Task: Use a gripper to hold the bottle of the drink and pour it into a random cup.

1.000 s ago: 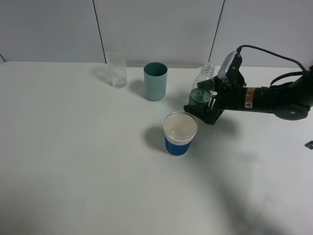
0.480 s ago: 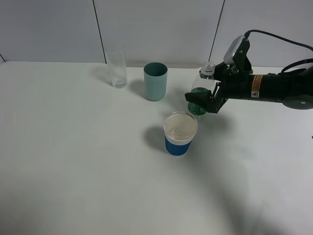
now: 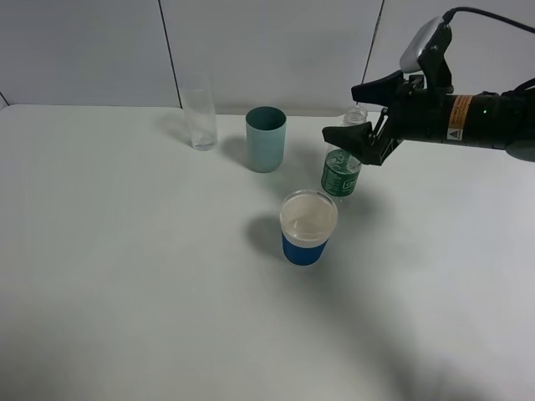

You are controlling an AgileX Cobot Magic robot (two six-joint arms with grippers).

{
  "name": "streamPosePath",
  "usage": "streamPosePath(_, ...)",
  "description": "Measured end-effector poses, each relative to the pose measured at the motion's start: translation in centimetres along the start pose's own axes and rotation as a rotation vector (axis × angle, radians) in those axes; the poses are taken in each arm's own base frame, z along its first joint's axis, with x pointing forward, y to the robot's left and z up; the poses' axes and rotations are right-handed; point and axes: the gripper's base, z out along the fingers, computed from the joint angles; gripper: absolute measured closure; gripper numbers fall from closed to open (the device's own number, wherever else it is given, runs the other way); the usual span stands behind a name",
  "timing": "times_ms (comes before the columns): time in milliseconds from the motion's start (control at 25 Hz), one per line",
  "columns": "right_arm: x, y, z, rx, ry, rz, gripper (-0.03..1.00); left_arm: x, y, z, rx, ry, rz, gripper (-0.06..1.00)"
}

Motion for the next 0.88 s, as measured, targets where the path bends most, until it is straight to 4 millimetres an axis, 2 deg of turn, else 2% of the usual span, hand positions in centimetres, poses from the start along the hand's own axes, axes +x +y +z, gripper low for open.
streamPosePath(240, -2.2, -0.3, -1.0, 0.040, -0.021, -0.036, 0.09, 0.0, 0.0, 0.0, 0.000, 0.000, 0.000, -0.05)
streamPosePath(520, -5.3, -1.0, -2.8, 0.174, -0.020, -0.063, 0.09, 0.0, 0.0, 0.0, 0.000, 0.000, 0.000, -0.05)
streamPosePath(720, -7.0, -1.9, -4.6, 0.341, 0.024, -0.022, 0.09, 0.0, 0.0, 0.0, 0.000, 0.000, 0.000, -0.05)
streamPosePath(880, -7.7, -2.8, -6.1, 0.503, 0.067, 0.079, 0.09, 0.0, 0.0, 0.0, 0.000, 0.000, 0.000, -0.05)
